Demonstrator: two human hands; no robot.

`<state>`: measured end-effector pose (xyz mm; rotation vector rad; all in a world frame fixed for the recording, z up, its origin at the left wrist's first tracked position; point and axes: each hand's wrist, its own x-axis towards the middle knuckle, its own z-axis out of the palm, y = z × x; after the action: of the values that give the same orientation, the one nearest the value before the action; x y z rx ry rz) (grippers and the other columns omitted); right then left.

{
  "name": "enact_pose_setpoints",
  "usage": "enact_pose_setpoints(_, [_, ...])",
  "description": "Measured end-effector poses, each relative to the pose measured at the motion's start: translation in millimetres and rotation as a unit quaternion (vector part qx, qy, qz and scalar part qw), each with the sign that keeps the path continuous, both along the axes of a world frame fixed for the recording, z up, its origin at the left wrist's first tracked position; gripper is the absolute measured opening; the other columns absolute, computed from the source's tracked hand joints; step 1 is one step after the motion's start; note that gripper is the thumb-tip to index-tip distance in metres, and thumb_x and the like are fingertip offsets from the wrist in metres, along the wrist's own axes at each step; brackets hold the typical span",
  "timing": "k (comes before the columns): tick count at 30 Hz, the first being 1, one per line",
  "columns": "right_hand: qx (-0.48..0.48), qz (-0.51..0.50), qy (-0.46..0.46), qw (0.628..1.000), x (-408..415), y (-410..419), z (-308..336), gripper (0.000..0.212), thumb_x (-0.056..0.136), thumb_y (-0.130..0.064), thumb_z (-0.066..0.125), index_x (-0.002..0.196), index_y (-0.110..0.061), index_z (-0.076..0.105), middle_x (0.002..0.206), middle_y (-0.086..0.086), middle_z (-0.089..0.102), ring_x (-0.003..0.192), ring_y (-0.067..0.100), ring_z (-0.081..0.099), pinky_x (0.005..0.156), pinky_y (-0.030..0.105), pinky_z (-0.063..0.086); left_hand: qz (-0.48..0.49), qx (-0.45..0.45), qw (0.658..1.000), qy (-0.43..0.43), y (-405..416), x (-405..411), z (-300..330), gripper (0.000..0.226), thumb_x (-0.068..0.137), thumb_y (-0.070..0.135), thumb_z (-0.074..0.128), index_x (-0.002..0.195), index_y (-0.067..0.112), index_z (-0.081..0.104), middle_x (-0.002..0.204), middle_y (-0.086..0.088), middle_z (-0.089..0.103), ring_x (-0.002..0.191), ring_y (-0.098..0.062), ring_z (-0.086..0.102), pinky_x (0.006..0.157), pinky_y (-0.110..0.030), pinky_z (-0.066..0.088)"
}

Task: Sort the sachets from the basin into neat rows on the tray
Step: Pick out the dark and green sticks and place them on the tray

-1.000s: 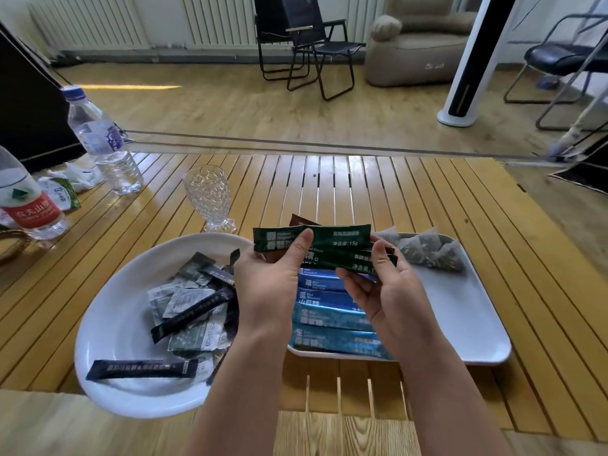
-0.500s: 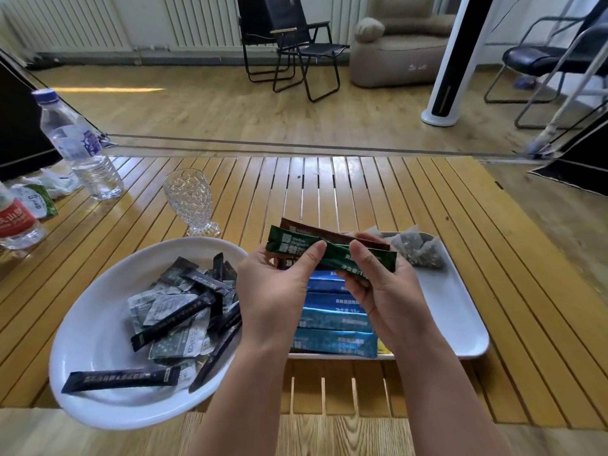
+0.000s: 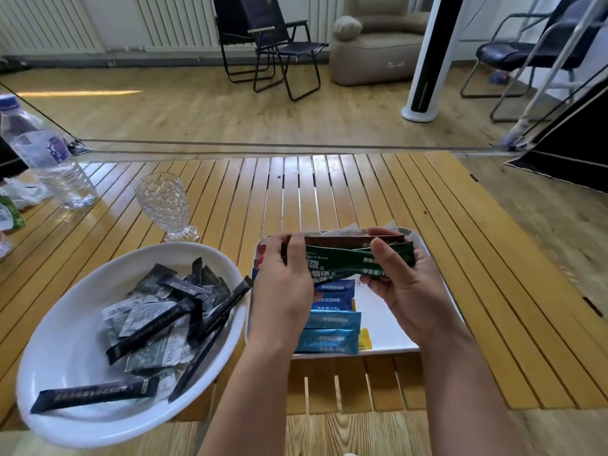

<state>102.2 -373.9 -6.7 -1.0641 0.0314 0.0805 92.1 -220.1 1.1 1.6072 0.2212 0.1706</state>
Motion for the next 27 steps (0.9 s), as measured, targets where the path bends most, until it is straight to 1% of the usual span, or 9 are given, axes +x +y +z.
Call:
enact_pose_setpoints(2, [0.01,-0.014,0.005,1.0,-1,-9,2,0.051,0.067,-0.038,0.076,0.108,-0.011,0.064,0.096,0.006,0.071,0.092,0.016,0.069,0.063,0.02,0.055,-0.005,0.058,0.997,-0.046,-10,-3,-1,0.022,0.099,0.042,0.04,0.111,0.027,0.05,0.093,0.007,0.063,0.088,-0.009,0.064,0.062,-0.022,0.057])
enact_pose_setpoints(4, [0.004,-0.029,0.007,1.0,-4,-17,3,0.065,0.069,-0.05,0.074,0.115,-0.006,0.062,0.098,0.01,0.068,0.087,0.014,0.066,0.06,0.018,0.053,-0.001,0.112,0.988,-0.106,-21,-5,1,0.016,0.099,0.032,0.045,0.107,0.021,0.052,0.085,0.009,0.06,0.078,-0.006,0.063,0.053,-0.015,0.051])
enact_pose_setpoints(7, [-0.008,-0.051,0.04,0.998,-8,-28,2,0.049,0.082,-0.043,0.061,0.115,-0.007,0.062,0.099,0.015,0.063,0.089,0.019,0.061,0.059,0.018,0.054,0.006,0.121,0.979,-0.163,-31,-5,-1,0.012,0.097,0.024,0.052,0.106,0.017,0.053,0.086,0.009,0.06,0.084,0.001,0.063,0.052,-0.012,0.049])
enact_pose_setpoints(11, [-0.038,-0.07,0.076,0.994,-11,-33,1,0.049,0.08,-0.04,0.064,0.115,-0.006,0.064,0.101,0.017,0.064,0.088,0.02,0.062,0.06,0.02,0.055,0.024,0.114,0.976,-0.185,-38,-2,-2,0.005,0.096,0.02,0.053,0.096,0.015,0.055,0.077,0.006,0.061,0.075,-0.001,0.065,0.047,-0.013,0.047])
enact_pose_setpoints(15, [-0.097,-0.131,0.039,0.986,-6,-34,-5,0.039,0.078,-0.04,0.066,0.108,-0.016,0.066,0.106,0.011,0.067,0.101,0.025,0.064,0.064,0.027,0.056,0.035,0.107,0.973,-0.199,-45,4,-6,0.009,0.095,0.015,0.056,0.088,0.01,0.055,0.069,0.002,0.058,0.064,-0.006,0.061,0.044,-0.014,0.045])
enact_pose_setpoints(19, [-0.196,-0.156,0.032,0.967,-2,-44,-20,0.021,0.096,-0.036,0.054,0.101,-0.019,0.064,0.098,0.008,0.066,0.092,0.024,0.064,0.072,0.037,0.056,-0.013,0.099,0.979,-0.177,-52,7,-15,0.009,0.095,0.019,0.057,0.101,0.013,0.054,0.084,0.004,0.061,0.079,-0.004,0.066,0.05,-0.011,0.048])
enact_pose_setpoints(23, [-0.248,-0.197,0.032,0.948,1,-63,-30,0.017,0.097,-0.031,0.054,0.095,-0.016,0.062,0.09,0.005,0.065,0.084,0.019,0.063,0.062,0.027,0.054,-0.105,0.197,0.961,-0.164,-55,10,-24,0.017,0.092,0.03,0.061,0.106,0.02,0.059,0.096,0.003,0.065,0.087,-0.011,0.065,0.061,-0.015,0.053])
enact_pose_setpoints(25, [-0.327,-0.217,0.013,0.92,1,-76,-38,0.018,0.096,-0.031,0.054,0.096,-0.014,0.062,0.088,0.004,0.065,0.082,0.019,0.064,0.056,0.023,0.053,-0.1,0.342,0.918,-0.177,-55,14,-29,0.025,0.088,0.037,0.065,0.11,0.023,0.063,0.11,0.003,0.064,0.103,-0.015,0.057,0.081,-0.025,0.053])
enact_pose_setpoints(27, [-0.397,-0.227,-0.005,0.889,1,-84,-45,0.018,0.096,-0.031,0.054,0.094,-0.015,0.062,0.086,0.004,0.065,0.08,0.021,0.065,0.055,0.027,0.055,-0.079,0.465,0.859,-0.2,-60,15,-31,0.039,0.084,0.041,0.069,0.119,0.025,0.063,0.125,0.003,0.06,0.117,-0.021,0.047,0.094,-0.034,0.041])
